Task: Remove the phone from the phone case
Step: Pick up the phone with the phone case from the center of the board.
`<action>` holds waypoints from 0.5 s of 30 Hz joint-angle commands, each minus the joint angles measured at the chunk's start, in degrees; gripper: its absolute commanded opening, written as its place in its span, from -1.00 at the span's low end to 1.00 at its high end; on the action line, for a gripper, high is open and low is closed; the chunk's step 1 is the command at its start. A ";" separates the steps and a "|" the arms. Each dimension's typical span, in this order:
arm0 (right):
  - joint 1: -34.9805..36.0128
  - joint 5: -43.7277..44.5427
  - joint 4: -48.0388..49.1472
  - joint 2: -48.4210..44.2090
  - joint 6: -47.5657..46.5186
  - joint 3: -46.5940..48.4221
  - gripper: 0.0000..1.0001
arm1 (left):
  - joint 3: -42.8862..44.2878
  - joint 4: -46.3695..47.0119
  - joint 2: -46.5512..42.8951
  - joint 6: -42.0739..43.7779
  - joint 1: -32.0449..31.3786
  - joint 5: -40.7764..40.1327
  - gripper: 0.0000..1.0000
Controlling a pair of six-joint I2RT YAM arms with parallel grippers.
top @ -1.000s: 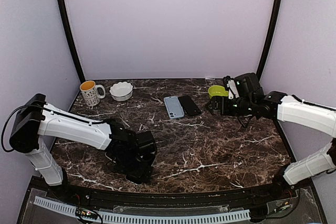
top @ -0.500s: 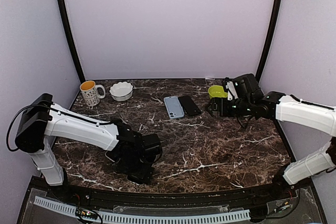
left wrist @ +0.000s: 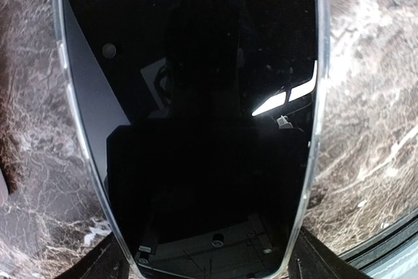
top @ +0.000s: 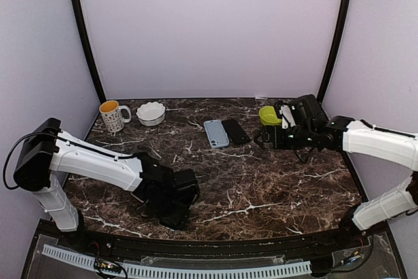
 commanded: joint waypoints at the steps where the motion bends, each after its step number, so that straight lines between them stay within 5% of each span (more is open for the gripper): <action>1: 0.47 -4.57 -0.51 -1.93 0.61 -0.86 0.97 | -4.17 12.31 1.22 6.08 0.37 -3.92 0.31; 15: 0.47 -11.44 0.93 -4.77 1.85 -4.79 0.97 | -4.05 23.22 -2.10 29.37 0.57 -7.32 0.21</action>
